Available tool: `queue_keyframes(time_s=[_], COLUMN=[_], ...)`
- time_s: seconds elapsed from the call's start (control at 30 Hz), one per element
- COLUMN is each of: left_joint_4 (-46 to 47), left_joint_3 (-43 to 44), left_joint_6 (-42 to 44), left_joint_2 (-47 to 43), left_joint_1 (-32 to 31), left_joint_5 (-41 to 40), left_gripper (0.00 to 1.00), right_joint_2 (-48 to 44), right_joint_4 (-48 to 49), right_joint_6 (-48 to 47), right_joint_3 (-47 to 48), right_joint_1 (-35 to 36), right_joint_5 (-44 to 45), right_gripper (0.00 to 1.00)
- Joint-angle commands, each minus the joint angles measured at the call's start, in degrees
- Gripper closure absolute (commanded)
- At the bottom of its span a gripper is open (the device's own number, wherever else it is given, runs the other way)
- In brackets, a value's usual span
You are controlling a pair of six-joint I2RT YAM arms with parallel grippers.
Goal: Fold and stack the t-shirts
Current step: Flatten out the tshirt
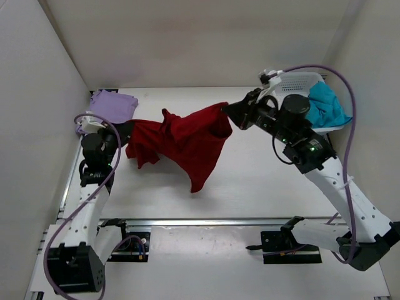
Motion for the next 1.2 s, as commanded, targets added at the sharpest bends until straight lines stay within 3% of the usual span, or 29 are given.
queue_keyframes(time_s=[0.0, 0.13, 0.2, 0.3, 0.37, 0.43, 0.5, 0.57, 0.6, 0.67, 0.73, 0.77, 0.8, 0.83, 0.87, 0.9, 0.97, 1.03, 1.07, 1.13, 1.17], left_joint_4=[-4.49, -6.34, -6.08, -5.12, -3.11, 0.59, 2.35, 0.17, 0.68, -0.71, -4.13, -4.15, -4.15, -4.84, -5.11, -5.29, -6.69, -7.40, -6.96, -5.74, -4.77], left_joint_3=[-1.51, -1.69, -3.00, -6.60, -10.11, -13.37, -13.22, -9.18, -6.99, -2.94, -1.70, -3.35, -4.58, -7.81, -10.02, -13.09, -17.06, -20.14, -20.76, -21.03, -20.85], left_joint_6=[1.61, 2.40, 2.66, 2.58, 0.48, -1.54, -0.95, 1.60, 2.13, 3.71, 5.74, 5.57, 4.87, 4.60, 3.90, 4.16, 4.33, 4.16, 3.99, 3.46, 3.63], left_joint_2=[-5.05, -5.94, -5.16, -5.33, -5.33, -4.45, -1.57, 1.96, 3.71, 5.56, 6.53, 6.28, 5.75, 4.01, 3.20, 1.11, -1.37, -3.65, -3.40, -2.61, -0.95], left_joint_1=[2.74, 2.93, 1.43, -6.45, -11.46, -17.36, -24.21, -23.28, -20.83, -18.01, -14.67, -13.52, -11.16, -9.49, -8.86, -7.55, -5.26, -3.32, -2.97, -3.84, -3.93], left_joint_5=[1.60, 2.13, 2.13, -0.67, -2.26, -4.27, -6.74, -4.84, -2.99, -0.59, -1.39, 0.01, 0.46, 0.55, 0.38, -0.41, -0.94, -0.16, 0.02, -0.68, -1.46], left_gripper=[1.00, 1.00, 1.00, 1.00, 0.99, 0.87, 0.69, 0.46, 0.40, 0.19, 0.14, 0.18, 0.30, 0.38, 0.45, 0.46, 0.41, 0.32, 0.29, 0.24, 0.22], right_joint_2=[0.11, 5.45, 13.16, 26.67, 37.21, 45.70, 55.08, 60.65, 63.01, 65.59, 66.38, 66.29, 66.03, 66.03, 66.20, 66.29, 64.45, 56.59, 49.05, 36.58, 29.36], right_joint_4=[-3.17, 4.54, 5.36, 4.06, 0.29, -2.89, -8.41, -14.31, -18.50, -25.71, -34.59, -36.37, -39.61, -42.69, -43.85, -45.34, -46.06, -38.99, -35.11, -18.10, -14.45], right_joint_6=[-0.32, 6.08, 7.16, 5.40, 3.83, 3.37, 3.20, 2.24, 1.98, 0.49, -1.53, -2.41, -3.64, -5.13, -5.76, -6.46, -7.43, -8.57, -8.66, -5.78, -4.63], right_joint_3=[3.38, -2.49, -2.51, 3.62, 15.62, 26.51, 38.84, 55.85, 63.86, 72.76, 76.06, 75.72, 74.84, 74.05, 73.26, 71.43, 65.89, 54.58, 42.79, 18.35, 13.54], right_joint_1=[-5.05, -20.42, -23.53, -24.32, -24.76, -25.81, -27.13, -27.66, -27.75, -27.23, -24.69, -23.46, -20.84, -17.76, -16.34, -13.89, -10.10, -4.93, -4.29, -4.80, -5.34], right_joint_5=[-4.15, -18.82, -20.09, -17.27, -14.48, -12.28, -10.52, -8.50, -7.09, -6.03, -4.11, -2.87, -0.25, 2.21, 3.54, 4.95, 6.80, 10.92, 10.24, 4.99, 3.83], right_gripper=[1.00, 1.00, 1.00, 1.00, 1.00, 1.00, 0.99, 0.86, 0.71, 0.58, 0.53, 0.53, 0.57, 0.76, 0.90, 1.00, 1.00, 1.00, 1.00, 1.00, 1.00])
